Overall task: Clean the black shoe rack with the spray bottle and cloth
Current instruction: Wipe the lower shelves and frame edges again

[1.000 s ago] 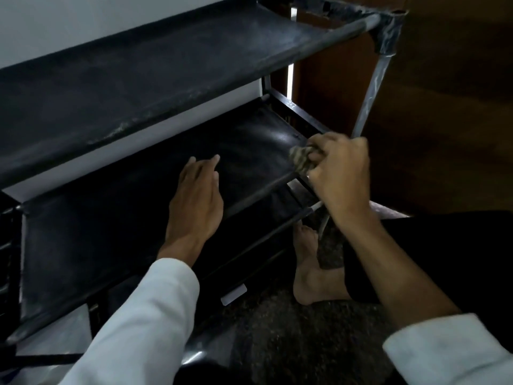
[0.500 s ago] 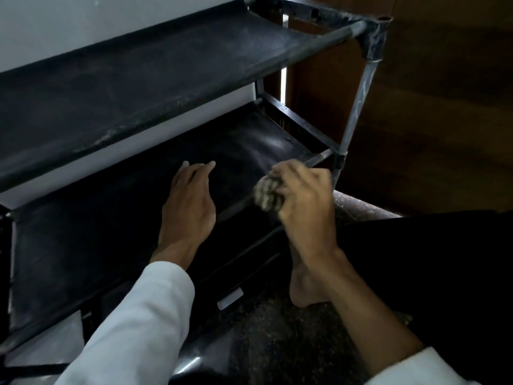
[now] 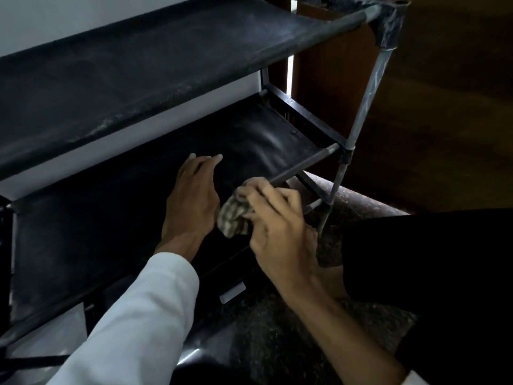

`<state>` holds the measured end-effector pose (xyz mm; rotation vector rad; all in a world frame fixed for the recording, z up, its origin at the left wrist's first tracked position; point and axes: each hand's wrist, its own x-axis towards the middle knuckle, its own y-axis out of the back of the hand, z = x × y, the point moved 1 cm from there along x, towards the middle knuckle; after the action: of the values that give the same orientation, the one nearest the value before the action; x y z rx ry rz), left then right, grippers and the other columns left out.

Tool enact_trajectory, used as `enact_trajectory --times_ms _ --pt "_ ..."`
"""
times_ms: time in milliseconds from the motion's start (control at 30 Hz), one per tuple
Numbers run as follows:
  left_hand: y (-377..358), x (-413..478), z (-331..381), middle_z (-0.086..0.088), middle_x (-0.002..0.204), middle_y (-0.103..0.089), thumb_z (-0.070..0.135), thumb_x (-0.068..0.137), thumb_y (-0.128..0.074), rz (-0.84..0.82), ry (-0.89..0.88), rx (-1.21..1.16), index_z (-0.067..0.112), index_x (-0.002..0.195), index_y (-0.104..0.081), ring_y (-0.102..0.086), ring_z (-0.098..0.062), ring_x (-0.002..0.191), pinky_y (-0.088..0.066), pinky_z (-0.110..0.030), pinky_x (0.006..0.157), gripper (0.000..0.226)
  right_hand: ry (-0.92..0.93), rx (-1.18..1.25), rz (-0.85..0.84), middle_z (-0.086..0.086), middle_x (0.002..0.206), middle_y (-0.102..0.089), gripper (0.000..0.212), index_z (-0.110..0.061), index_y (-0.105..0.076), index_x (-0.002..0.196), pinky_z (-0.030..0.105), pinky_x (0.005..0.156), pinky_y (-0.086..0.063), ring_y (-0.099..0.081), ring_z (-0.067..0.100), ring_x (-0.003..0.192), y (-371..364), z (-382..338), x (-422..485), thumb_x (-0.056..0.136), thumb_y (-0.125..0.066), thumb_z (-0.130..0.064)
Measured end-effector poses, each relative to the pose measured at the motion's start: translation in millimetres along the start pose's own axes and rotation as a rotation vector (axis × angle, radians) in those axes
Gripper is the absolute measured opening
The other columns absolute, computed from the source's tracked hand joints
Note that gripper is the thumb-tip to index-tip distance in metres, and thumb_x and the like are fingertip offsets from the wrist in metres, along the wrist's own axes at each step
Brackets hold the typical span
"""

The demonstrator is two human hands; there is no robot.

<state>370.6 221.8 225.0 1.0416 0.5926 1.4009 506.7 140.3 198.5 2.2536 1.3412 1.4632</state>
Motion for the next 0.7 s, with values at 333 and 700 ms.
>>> enact_trajectory --times_ms 333,700 --pt "-1 -1 4 0.003 0.151 -0.040 0.007 0.104 -0.031 0.028 0.001 -0.050 0.023 0.143 -0.046 -0.020 -0.013 0.148 -0.020 -0.020 0.108 0.045 -0.376 -0.022 0.250 -0.006 0.116 -0.068 0.044 -0.013 -0.067 0.116 0.002 0.089 -0.031 -0.061 0.024 0.107 34 91 54 0.081 -0.053 0.010" --pt "-3 5 -4 -0.005 0.151 -0.043 0.014 0.106 -0.029 0.021 0.002 -0.075 0.020 0.144 -0.046 -0.025 -0.018 0.148 -0.027 -0.033 0.118 0.042 0.095 -0.033 -0.043 0.003 0.131 -0.063 0.042 -0.010 -0.069 0.120 0.036 0.083 -0.051 -0.052 0.030 0.095 -6 0 2 0.088 -0.047 0.005"
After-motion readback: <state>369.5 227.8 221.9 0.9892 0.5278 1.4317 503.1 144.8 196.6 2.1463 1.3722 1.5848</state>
